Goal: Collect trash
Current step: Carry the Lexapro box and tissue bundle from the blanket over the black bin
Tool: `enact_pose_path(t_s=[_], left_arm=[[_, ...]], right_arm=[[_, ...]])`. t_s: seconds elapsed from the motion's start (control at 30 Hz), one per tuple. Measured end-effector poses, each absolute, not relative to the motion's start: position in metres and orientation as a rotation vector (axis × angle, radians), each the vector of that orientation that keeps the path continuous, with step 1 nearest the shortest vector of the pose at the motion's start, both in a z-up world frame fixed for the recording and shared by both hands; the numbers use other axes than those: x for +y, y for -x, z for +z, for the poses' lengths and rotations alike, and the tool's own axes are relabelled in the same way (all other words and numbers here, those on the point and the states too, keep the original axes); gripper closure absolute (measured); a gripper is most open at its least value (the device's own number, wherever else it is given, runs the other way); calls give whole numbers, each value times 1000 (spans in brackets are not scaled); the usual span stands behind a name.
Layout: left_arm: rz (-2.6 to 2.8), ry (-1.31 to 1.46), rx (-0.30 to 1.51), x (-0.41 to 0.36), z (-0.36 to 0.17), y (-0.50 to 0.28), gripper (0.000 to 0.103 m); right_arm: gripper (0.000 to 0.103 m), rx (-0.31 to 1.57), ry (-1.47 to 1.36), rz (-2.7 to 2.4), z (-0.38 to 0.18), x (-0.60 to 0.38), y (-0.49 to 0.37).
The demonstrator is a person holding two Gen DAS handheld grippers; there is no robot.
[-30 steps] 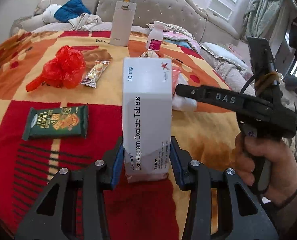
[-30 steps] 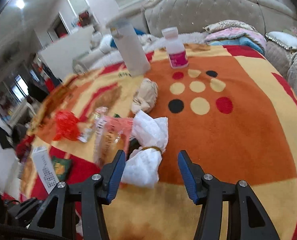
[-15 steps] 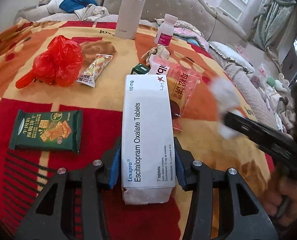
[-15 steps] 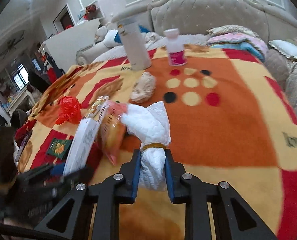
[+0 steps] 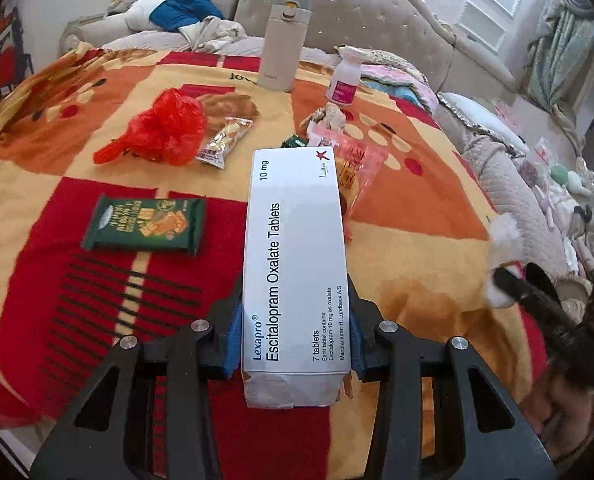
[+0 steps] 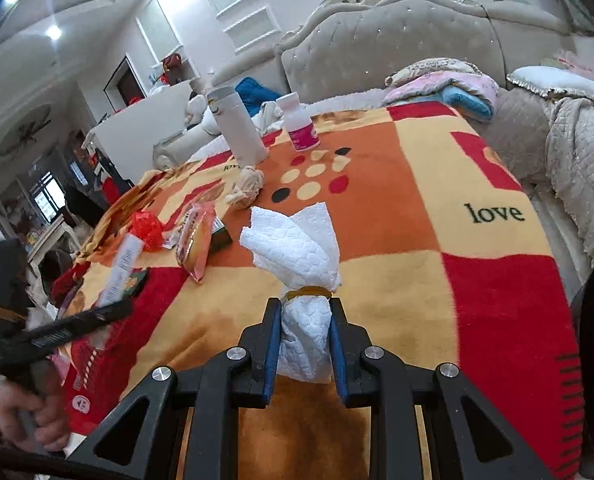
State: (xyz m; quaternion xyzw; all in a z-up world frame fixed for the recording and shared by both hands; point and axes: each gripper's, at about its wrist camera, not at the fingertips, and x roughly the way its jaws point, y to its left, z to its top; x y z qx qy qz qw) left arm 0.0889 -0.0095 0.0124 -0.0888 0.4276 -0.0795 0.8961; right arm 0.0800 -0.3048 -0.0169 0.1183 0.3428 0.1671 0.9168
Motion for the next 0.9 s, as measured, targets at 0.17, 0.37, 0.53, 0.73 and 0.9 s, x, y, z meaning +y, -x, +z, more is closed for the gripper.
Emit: enact_pose_path(t_s=[0.17,0.37,0.53,0.73,0.9], left_arm=[[-149,196,883,-6,24,-77,63],[-158,229,895,0,30,-68,63],[-161,236,898,2,32,-62,63],[-159,230,889,2,36,-57,63],[-176,206,881,-10,41,-53,63]], right_arm=[[82,672,-189,395,-15,-280,-80],[82,703,-109,381,-22,-254,-84],[82,731,-96,343,-26,-257,-87],[82,729,-95,309,-25,-265,-88],[82,701,-104,283,-18,-273,-81]])
